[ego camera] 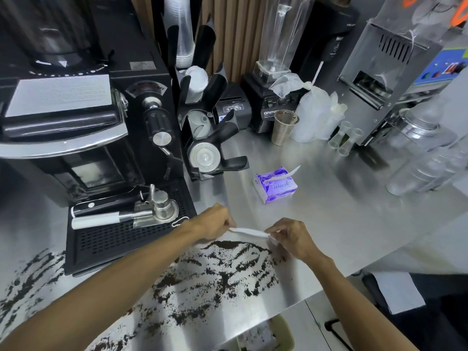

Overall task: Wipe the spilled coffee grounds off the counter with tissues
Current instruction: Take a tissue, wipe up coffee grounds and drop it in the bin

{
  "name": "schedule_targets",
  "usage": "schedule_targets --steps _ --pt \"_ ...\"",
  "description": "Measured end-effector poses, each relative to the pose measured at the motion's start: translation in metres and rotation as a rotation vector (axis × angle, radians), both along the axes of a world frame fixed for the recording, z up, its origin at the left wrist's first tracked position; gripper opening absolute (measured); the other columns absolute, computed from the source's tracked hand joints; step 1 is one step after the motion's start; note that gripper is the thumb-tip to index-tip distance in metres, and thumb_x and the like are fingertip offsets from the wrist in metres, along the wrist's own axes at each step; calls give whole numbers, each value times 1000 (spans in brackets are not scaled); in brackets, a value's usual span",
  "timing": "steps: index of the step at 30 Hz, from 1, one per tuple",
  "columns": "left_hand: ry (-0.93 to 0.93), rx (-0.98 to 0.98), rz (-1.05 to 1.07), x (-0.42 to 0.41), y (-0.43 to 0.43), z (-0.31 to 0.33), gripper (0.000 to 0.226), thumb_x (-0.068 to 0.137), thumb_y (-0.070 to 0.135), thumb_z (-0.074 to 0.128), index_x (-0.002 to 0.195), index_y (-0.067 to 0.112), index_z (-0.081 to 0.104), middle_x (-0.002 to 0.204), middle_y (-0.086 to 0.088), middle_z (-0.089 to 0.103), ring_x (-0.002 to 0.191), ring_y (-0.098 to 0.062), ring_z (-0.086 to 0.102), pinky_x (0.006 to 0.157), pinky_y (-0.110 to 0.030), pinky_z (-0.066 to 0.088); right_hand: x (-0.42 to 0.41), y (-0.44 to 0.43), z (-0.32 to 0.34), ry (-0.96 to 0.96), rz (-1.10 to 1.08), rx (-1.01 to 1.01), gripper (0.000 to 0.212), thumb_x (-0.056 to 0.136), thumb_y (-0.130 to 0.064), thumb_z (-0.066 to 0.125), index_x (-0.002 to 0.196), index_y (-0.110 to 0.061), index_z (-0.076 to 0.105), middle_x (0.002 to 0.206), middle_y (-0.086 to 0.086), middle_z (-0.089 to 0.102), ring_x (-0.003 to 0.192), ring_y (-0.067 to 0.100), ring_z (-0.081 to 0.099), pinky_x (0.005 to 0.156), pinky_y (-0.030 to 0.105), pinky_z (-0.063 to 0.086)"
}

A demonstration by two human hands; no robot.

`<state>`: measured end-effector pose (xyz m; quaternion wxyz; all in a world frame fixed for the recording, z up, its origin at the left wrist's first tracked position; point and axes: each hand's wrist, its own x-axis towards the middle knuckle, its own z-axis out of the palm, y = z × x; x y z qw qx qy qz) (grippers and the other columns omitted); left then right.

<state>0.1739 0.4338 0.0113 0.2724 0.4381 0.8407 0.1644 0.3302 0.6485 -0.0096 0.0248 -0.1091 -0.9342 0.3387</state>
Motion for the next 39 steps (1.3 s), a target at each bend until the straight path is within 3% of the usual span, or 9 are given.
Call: schedule_targets --steps 3,7,14,19,25,28,32,35,39 --pt "41 39 8 0 27 2 26 95 4 56 116 11 70 90 2 71 53 -3 51 48 -8 40 5 12 -2 20 -108 54 23 80 1 72 89 -19 79 83 -5 68 64 0 58 62 6 39" --pt "55 54 29 12 55 -7 28 93 2 59 115 15 71 117 -7 67 88 -18 62 88 -25 52 25 23 -10 60 -212 172 23 78 2 73 86 -19 79 84 -4 69 69 8 61 65 16 45" --pt "99 66 -181 30 69 -7 24 93 10 63 114 17 72 109 -3 69 88 -17 60 73 -20 41 84 -16 -12 57 -410 215 21 80 1 72 90 -17 78 85 -1 68 66 13 61 60 31 54" --pt "116 46 -323 30 59 -3 21 88 20 70 108 22 75 100 1 69 91 -18 62 75 -26 47 101 -77 -10 32 -621 144 18 85 -2 66 93 -13 77 93 4 70 71 17 66 61 22 48" --pt "122 55 -294 13 28 -2 17 89 14 68 103 19 76 102 2 69 97 -16 62 81 -25 48 77 -132 -14 30 -719 -38 24 84 1 60 94 -12 78 95 6 73 63 15 67 65 34 59" --pt "92 47 -227 4 12 0 18 91 13 67 106 16 75 103 0 69 95 -15 63 78 -20 45 69 -137 -8 57 -728 -78 25 82 2 61 93 -12 78 92 6 75 57 14 62 63 28 58" --pt "61 77 -180 4 14 1 20 91 10 66 107 16 74 102 -2 72 83 -14 65 78 -25 53 64 -115 4 77 -746 -64 22 83 3 63 94 -10 77 94 3 74 62 8 63 61 12 49" --pt "82 94 -168 12 23 -2 22 90 8 67 109 14 74 106 -2 72 78 -11 61 75 -21 50 61 -100 5 5 -739 -31 22 86 3 61 98 -8 76 101 6 73 70 11 61 69 14 46" --pt "84 91 -181 13 18 -5 22 89 8 68 110 11 73 109 -3 72 89 -16 67 85 -28 54 65 -106 2 -10 -662 60 21 88 1 61 99 -8 76 102 8 71 69 11 56 57 3 37"
